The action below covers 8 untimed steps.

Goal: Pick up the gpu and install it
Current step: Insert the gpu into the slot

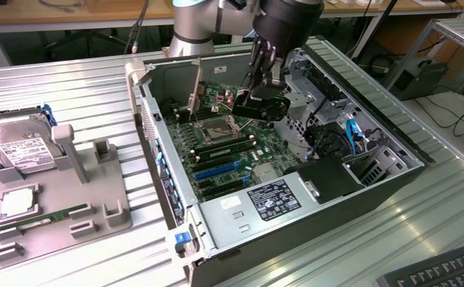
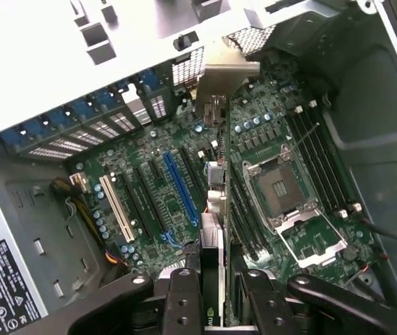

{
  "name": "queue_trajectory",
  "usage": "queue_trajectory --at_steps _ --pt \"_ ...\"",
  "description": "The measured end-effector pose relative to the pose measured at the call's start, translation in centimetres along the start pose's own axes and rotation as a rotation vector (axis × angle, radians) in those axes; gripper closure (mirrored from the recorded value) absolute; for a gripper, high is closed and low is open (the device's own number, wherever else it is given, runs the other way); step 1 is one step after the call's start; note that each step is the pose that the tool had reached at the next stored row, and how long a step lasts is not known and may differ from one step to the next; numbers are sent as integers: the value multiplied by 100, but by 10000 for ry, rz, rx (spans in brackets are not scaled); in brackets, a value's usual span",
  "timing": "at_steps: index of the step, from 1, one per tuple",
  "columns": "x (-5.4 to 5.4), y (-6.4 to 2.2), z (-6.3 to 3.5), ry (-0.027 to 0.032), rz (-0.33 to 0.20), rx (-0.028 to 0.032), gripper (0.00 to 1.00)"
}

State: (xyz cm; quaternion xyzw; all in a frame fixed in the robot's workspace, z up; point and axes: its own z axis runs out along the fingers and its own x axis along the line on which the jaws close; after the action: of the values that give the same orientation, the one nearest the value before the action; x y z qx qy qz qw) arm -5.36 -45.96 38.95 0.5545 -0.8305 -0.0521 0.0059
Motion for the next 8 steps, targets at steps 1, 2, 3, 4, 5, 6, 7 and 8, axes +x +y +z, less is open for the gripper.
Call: queue_trajectory --at_steps 1,2,3,4,5,6,7,8 --pt "0 0 3 16 -200 -3 73" --pt "0 -1 6 32 -392 -7 73" --pt "1 -1 8 46 -565 -10 73" --pt "1 -1 11 62 -766 -13 73" --pt "1 -2 16 86 -1065 -18 73" --pt "1 -2 19 101 -1261 -19 73" --pt "1 -3 23 115 -1452 -17 73" --pt "1 -3 27 127 -1639 -14 73"
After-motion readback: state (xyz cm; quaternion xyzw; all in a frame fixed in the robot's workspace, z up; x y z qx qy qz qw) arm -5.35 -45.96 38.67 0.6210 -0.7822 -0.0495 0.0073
